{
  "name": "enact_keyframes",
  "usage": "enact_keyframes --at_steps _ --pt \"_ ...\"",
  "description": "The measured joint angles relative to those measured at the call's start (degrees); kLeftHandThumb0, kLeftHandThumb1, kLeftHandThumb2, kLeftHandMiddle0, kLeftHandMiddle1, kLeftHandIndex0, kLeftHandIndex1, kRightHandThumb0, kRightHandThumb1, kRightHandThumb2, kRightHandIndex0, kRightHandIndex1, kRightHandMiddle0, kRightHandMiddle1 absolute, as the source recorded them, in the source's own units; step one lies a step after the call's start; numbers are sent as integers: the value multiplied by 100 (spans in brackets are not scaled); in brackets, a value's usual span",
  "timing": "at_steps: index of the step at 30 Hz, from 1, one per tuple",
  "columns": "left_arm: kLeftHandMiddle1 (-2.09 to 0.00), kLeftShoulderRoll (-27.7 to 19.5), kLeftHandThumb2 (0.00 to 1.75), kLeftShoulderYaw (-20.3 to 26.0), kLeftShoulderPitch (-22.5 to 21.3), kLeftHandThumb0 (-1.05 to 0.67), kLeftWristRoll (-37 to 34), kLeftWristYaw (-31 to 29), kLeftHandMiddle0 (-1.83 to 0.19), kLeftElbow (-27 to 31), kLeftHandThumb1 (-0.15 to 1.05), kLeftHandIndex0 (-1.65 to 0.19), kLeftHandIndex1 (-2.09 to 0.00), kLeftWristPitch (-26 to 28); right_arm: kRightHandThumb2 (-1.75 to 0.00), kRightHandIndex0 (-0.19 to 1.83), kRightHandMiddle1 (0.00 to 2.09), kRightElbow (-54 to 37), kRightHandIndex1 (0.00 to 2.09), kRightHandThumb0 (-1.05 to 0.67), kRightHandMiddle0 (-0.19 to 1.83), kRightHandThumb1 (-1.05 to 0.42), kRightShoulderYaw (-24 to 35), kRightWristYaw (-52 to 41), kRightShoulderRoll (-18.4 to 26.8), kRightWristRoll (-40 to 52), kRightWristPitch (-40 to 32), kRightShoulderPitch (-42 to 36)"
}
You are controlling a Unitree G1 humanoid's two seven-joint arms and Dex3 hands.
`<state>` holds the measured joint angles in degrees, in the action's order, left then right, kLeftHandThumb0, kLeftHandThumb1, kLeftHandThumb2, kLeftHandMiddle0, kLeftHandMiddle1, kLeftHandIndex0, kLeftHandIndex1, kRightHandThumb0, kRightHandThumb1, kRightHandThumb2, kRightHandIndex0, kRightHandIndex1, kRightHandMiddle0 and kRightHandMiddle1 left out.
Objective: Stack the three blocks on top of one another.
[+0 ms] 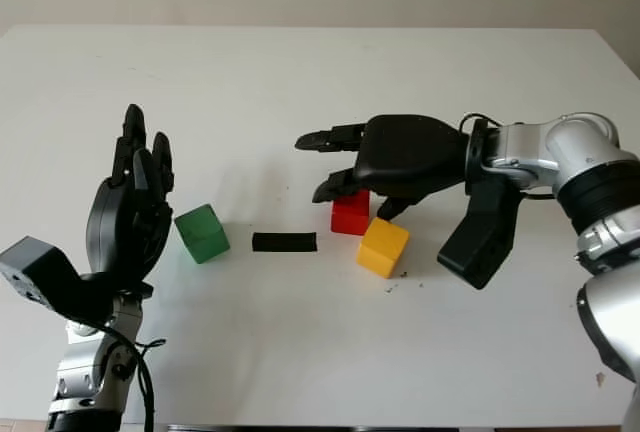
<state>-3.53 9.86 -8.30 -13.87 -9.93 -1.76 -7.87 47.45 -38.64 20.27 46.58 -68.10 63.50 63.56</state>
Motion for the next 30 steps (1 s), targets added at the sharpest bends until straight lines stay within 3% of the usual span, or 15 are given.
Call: enact_keyframes --at_steps 6,8,9,11,13,30 --pt "0 0 63 -1 1 -75 -12 -9 19 0 105 19 0 1 -6 9 33 117 6 -39 51 -93 -134 322 -123 -116 -62 -14" --pt "0 0 63 -1 4 -76 -11 -9 19 0 105 19 0 1 -6 11 44 167 6 -39 52 -95 -189 465 -168 -140 -72 -15" --pt "0 0 63 -1 5 -76 -11 -9 19 0 105 19 0 3 -6 13 59 206 6 -40 51 -95 -209 530 -190 -151 -82 -14" --pt "0 0 62 -2 8 -76 -11 -9 19 0 105 19 0 8 -5 16 110 254 6 -41 40 -96 -229 634 -219 -170 -111 -14" --pt "0 0 62 -1 13 -76 -12 -14 19 0 105 19 0 7 -5 21 136 266 7 -41 36 -96 -253 734 -223 -198 -140 -12" --pt "0 1 63 -3 43 -76 -14 -23 19 1 105 19 0 67 -5 28 137 530 7 -43 40 -95 -366 1152 -275 -311 -375 219"
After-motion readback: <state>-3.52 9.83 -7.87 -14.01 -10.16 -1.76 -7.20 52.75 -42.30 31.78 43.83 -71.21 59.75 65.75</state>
